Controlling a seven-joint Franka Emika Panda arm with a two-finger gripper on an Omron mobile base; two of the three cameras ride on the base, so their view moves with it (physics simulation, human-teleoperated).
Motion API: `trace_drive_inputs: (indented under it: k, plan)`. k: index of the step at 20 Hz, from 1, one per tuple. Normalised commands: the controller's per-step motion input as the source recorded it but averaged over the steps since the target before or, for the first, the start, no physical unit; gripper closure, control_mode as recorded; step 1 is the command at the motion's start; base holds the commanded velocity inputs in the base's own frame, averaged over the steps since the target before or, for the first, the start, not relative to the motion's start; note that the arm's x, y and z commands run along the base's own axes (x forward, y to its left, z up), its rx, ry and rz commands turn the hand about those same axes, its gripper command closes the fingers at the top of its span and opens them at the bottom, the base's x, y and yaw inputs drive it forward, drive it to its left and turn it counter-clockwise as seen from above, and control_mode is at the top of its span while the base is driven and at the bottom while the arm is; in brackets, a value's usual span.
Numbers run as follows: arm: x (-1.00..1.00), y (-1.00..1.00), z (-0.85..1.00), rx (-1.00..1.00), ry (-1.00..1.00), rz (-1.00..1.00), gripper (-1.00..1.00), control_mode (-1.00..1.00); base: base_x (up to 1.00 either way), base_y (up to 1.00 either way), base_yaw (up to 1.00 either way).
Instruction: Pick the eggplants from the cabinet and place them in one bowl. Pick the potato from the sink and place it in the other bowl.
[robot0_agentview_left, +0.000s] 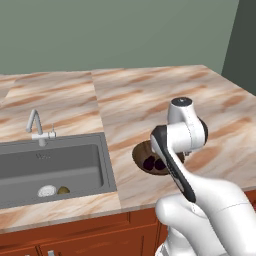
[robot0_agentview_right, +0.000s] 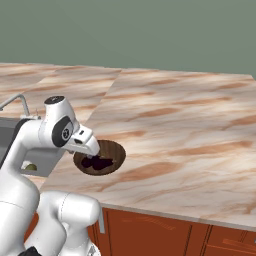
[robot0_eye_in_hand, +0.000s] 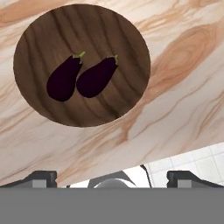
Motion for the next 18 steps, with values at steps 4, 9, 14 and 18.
trace_drive_inputs:
  k: [4,9,14,18]
  plan:
    - [0.0,0.0,0.0,0.0,0.0,0.0,-1.0,-1.0,0.0,0.0,0.0]
    - [0.0,0.0,0.0,0.0,0.0,0.0,-1.0,-1.0,0.0,0.0,0.0]
    - [-0.01,0.0,0.0,0.0,0.0,0.0,-1.0,1.0,-0.01,0.0,0.0]
    - [0.0,0.0,0.0,0.0,0.0,0.0,-1.0,1.0,-0.16,0.0,0.0]
